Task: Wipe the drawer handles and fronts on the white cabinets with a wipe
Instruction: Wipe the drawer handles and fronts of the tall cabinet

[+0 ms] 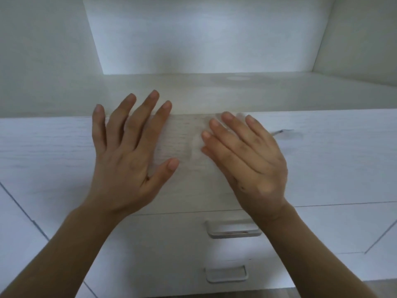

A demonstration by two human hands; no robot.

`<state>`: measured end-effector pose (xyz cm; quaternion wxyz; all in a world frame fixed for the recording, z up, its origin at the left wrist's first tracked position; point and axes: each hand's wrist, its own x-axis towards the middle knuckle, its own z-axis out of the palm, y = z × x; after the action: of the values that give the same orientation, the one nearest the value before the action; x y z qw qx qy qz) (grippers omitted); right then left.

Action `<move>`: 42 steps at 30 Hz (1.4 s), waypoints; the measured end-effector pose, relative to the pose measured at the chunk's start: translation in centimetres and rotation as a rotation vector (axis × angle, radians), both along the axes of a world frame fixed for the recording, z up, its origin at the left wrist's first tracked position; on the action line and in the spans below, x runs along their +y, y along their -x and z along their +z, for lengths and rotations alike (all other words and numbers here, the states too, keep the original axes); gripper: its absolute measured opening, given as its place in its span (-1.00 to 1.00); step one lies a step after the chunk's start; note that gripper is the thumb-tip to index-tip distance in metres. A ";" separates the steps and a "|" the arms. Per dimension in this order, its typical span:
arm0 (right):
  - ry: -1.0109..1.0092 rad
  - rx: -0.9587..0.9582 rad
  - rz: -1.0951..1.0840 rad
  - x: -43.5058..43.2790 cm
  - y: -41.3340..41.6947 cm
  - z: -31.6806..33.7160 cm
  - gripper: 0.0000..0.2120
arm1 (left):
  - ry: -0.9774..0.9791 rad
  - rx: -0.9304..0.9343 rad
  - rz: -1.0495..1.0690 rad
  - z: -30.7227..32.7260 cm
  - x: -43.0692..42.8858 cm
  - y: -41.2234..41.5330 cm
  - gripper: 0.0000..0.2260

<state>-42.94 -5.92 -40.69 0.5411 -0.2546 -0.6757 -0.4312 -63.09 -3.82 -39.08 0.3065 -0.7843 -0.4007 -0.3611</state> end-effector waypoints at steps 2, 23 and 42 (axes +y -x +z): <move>0.008 0.032 -0.023 -0.5 -1.2 -0.2 -0.79 | 0.003 -0.007 -0.007 0.0 0.0 0.0 -0.40; -0.004 0.047 -0.061 -0.3 -1.8 0.1 -0.77 | -0.013 -0.012 0.009 0.1 0.0 -0.1 -0.40; -0.039 0.024 -0.108 -0.4 -3.3 0.0 -0.77 | -0.033 -0.016 0.005 -0.1 0.2 -0.3 -0.40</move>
<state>-39.59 -6.30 -40.69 0.5301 -0.2851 -0.6457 -0.4698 -62.81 -3.61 -39.17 0.3172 -0.7751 -0.3991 -0.3734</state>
